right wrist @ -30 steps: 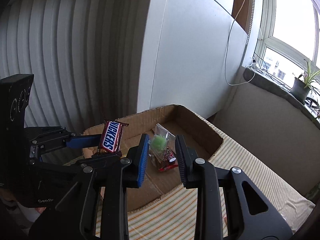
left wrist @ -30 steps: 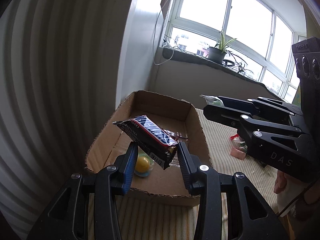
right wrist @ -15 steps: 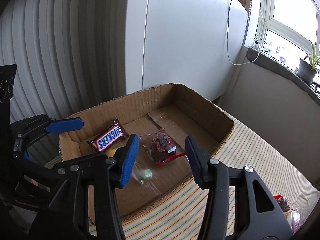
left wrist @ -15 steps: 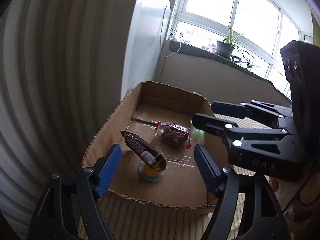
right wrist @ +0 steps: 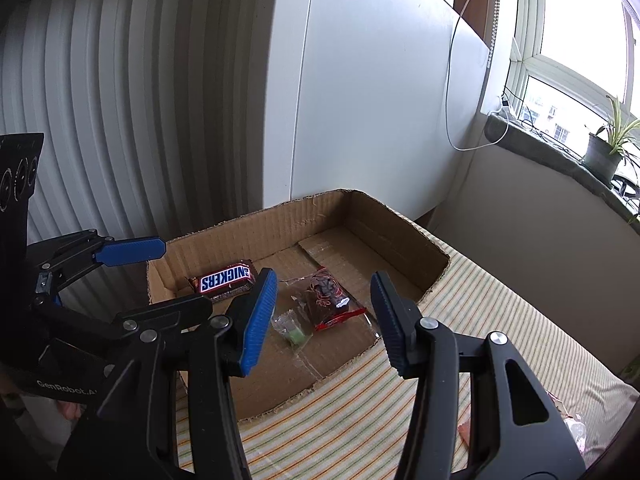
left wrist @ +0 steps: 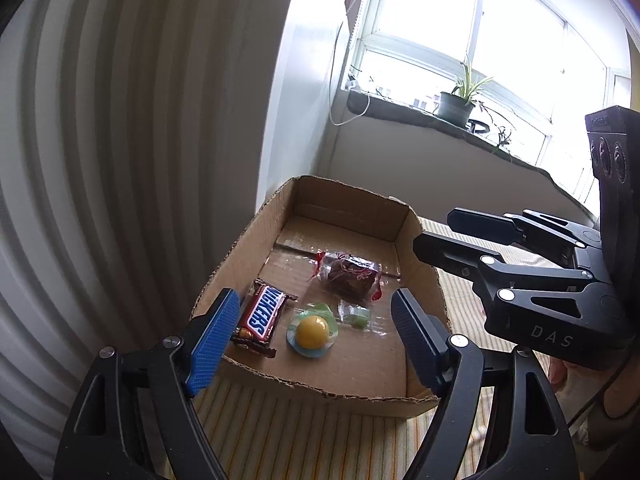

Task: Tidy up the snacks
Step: 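Move both open tools back to the snack pile, then grasp the pink wrapped candy with the left tool while the right tool grasps a dark wrapped candy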

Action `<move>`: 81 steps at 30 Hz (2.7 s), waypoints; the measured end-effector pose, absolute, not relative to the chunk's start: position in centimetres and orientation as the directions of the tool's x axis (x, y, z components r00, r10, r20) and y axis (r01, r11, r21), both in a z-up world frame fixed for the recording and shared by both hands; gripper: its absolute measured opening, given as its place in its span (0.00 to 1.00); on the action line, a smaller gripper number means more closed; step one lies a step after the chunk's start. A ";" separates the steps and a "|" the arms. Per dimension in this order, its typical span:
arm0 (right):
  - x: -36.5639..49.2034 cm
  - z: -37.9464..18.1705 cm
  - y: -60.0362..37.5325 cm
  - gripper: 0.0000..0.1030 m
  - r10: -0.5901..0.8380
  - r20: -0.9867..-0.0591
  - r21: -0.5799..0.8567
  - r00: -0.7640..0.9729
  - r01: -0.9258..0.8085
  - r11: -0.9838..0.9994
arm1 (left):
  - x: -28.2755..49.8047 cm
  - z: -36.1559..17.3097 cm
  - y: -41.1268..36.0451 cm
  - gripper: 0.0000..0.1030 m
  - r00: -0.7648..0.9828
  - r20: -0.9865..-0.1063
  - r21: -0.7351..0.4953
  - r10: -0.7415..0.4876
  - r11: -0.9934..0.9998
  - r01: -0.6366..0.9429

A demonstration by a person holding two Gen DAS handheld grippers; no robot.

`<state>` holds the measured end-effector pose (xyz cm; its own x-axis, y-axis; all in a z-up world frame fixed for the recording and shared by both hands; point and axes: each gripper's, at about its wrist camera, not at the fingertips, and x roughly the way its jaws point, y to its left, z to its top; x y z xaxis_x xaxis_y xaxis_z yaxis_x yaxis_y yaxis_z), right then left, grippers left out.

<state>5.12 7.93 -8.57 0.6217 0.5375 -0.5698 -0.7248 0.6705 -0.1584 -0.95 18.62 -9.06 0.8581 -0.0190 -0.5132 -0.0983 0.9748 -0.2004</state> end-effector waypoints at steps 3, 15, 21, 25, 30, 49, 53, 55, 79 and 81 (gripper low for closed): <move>4.8 -8.4 7.8 0.50 0.539 -0.567 -0.158 0.623 -0.724 0.671 | -1.1 -8.8 18.5 0.76 0.860 -0.510 -0.199 -0.017 0.975 -0.099; 5.0 -8.8 6.3 0.50 0.548 -0.564 -0.124 0.618 -0.719 0.684 | -0.9 -8.4 17.5 0.76 0.858 -0.513 -0.170 -0.004 0.981 -0.097; 5.1 -8.7 2.9 0.50 0.547 -0.546 -0.093 0.634 -0.695 0.713 | -0.5 -7.8 15.5 0.76 0.855 -0.519 -0.137 -0.005 0.988 -0.077; 5.1 -8.5 -0.6 0.50 0.536 -0.527 -0.066 0.660 -0.661 0.748 | -0.1 -7.4 13.1 0.76 0.854 -0.519 -0.109 -0.016 0.993 -0.047; 4.9 -8.4 -6.7 0.50 0.493 -0.509 -0.035 0.706 -0.589 0.807 | 0.8 -7.2 8.8 0.76 0.848 -0.526 -0.079 -0.059 0.997 0.020; 1.3 -8.3 -25.6 0.59 0.281 -0.477 0.027 0.833 -0.306 0.952 | 1.0 -5.7 -5.4 0.76 0.806 -0.538 -0.003 -0.247 0.956 0.292; 1.5 -8.6 -24.2 0.59 0.303 -0.484 0.020 0.821 -0.335 0.942 | 1.3 -5.7 -4.8 0.76 0.804 -0.544 -0.024 -0.239 0.963 0.269; 1.8 -8.8 -23.5 0.59 0.310 -0.492 0.015 0.813 -0.349 0.937 | 1.5 -5.8 -4.4 0.76 0.803 -0.547 -0.038 -0.237 0.965 0.260; 4.2 -17.0 -19.2 0.59 0.362 -0.693 0.047 0.624 -0.463 0.885 | 5.7 -14.5 -2.1 0.76 0.657 -0.704 -0.202 -0.271 0.963 0.181; 5.0 -16.7 -19.0 0.59 0.373 -0.689 0.054 0.621 -0.470 0.881 | 6.8 -14.3 -2.0 0.76 0.658 -0.707 -0.199 -0.259 0.966 0.167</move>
<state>4.98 -18.96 -16.66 0.6213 0.3733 -0.6889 -0.4701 0.8810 0.0535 6.82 -1.95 -14.31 0.6576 -0.2593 -0.7073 0.1668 0.9657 -0.1989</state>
